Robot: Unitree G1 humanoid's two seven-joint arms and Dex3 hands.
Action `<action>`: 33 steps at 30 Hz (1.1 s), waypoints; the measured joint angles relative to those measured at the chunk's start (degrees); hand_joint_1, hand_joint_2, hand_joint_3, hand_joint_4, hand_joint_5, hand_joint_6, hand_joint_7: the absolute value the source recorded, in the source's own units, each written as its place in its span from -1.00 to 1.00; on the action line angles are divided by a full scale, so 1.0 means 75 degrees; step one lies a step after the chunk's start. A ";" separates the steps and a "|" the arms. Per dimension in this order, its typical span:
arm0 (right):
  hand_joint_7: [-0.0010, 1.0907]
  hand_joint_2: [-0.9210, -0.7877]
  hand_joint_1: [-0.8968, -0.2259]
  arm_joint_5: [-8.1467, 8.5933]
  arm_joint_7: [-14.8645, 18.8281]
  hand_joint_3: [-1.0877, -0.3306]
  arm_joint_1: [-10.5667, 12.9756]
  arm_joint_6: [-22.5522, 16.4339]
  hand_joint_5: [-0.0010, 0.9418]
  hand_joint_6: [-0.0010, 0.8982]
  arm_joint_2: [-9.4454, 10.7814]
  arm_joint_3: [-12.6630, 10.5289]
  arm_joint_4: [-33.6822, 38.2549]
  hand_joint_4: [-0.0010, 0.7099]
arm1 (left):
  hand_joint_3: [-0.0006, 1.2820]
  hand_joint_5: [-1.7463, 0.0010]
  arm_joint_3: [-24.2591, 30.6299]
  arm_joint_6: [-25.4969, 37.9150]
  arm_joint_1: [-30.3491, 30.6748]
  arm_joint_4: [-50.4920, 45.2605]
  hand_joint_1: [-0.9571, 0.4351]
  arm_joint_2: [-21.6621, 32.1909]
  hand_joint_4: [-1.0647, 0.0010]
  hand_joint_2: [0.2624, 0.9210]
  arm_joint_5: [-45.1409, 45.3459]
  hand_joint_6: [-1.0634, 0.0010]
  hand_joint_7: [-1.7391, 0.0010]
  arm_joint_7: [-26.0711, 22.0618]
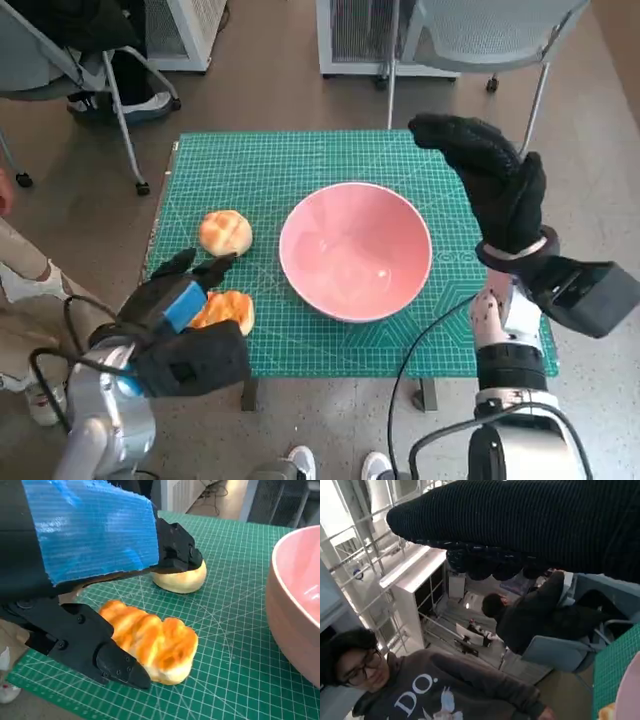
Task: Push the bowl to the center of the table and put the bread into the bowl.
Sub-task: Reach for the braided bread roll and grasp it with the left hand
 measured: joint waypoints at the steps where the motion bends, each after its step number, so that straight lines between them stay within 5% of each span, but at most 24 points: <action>1: -0.12 -1.00 -0.11 0.0000 0.0001 -0.15 0.0000 0.0001 -1.00 -1.00 0.0000 0.0001 -0.0001 -0.63 | -0.98 0.99 -0.0029 0.0012 -0.0029 0.0041 0.17 -0.0014 0.77 0.43 0.0003 0.40 0.99 0.0001; 18: -0.10 -1.00 -0.12 0.0010 0.0093 -0.14 0.0001 0.0015 -1.00 -1.00 -0.0005 -0.0006 -0.0007 -0.63 | -0.99 0.97 -0.0255 0.0134 -0.0198 0.0410 0.20 -0.0067 0.59 0.47 0.0077 0.26 0.97 0.0152; 19: -0.09 -1.00 -0.12 0.0011 0.0099 -0.14 0.0002 0.0015 -1.00 -1.00 -0.0006 -0.0006 -0.0009 -0.63 | -0.98 0.86 -0.0264 0.0133 -0.0206 0.0427 0.24 -0.0068 0.47 0.50 0.0076 0.20 0.97 0.0161; 20: -0.09 -1.00 -0.12 0.0012 0.0105 -0.14 0.0002 0.0016 -1.00 -1.00 -0.0007 -0.0008 -0.0013 -0.63 | -0.98 0.19 -0.0280 0.0131 -0.0230 0.0476 0.34 -0.0070 0.38 0.55 0.0076 0.05 0.96 0.0182; 21: -0.08 -1.00 -0.12 0.0017 0.0109 -0.14 0.0002 0.0017 -1.00 -1.00 -0.0007 -0.0007 -0.0021 -0.63 | -0.98 -0.24 -0.0298 0.0129 -0.0269 0.0562 0.40 -0.0071 0.32 0.58 0.0076 -0.04 0.95 0.0205; 22: -0.08 -1.00 -0.12 0.0018 0.0115 -0.14 0.0004 0.0018 -1.00 -1.00 -0.0007 -0.0007 -0.0034 -0.63 | -0.98 -0.39 -0.0322 0.0129 -0.0314 0.0672 0.43 -0.0071 0.24 0.60 0.0076 -0.11 0.93 0.0227; 24: -0.08 -1.00 -0.12 0.0020 0.0127 -0.13 0.0004 0.0021 -1.00 -1.00 -0.0006 -0.0004 -0.0062 -0.63 | -0.41 -0.47 -0.0378 0.0133 -0.0381 0.0888 0.74 -0.0065 -0.09 0.27 0.0081 -0.33 0.84 0.0253; 26: -0.08 -1.00 -0.13 0.0021 0.0133 -0.13 0.0005 0.0025 -1.00 -1.00 -0.0004 -0.0004 -0.0083 -0.63 | -0.16 -0.51 -0.0426 0.0133 -0.0396 0.1038 0.85 -0.0061 -0.21 0.10 0.0088 -0.39 0.78 0.0259; 28: -0.07 -1.00 -0.13 0.0026 0.0136 -0.13 0.0007 0.0031 -1.00 -1.00 -0.0006 -0.0007 -0.0098 -0.63 | -0.37 -0.47 -0.0485 0.0132 -0.0396 0.1120 0.57 -0.0047 -0.33 0.36 0.0127 -0.33 0.23 0.0269; 33: -0.07 -1.00 -0.14 0.0059 0.0148 -0.13 0.0010 0.0038 -1.00 -1.00 -0.0006 -0.0008 -0.0105 -0.63 | -0.31 -0.49 -0.0588 0.0104 -0.0407 0.1148 0.41 0.0027 -0.35 0.29 0.0326 -0.35 -0.09 0.0274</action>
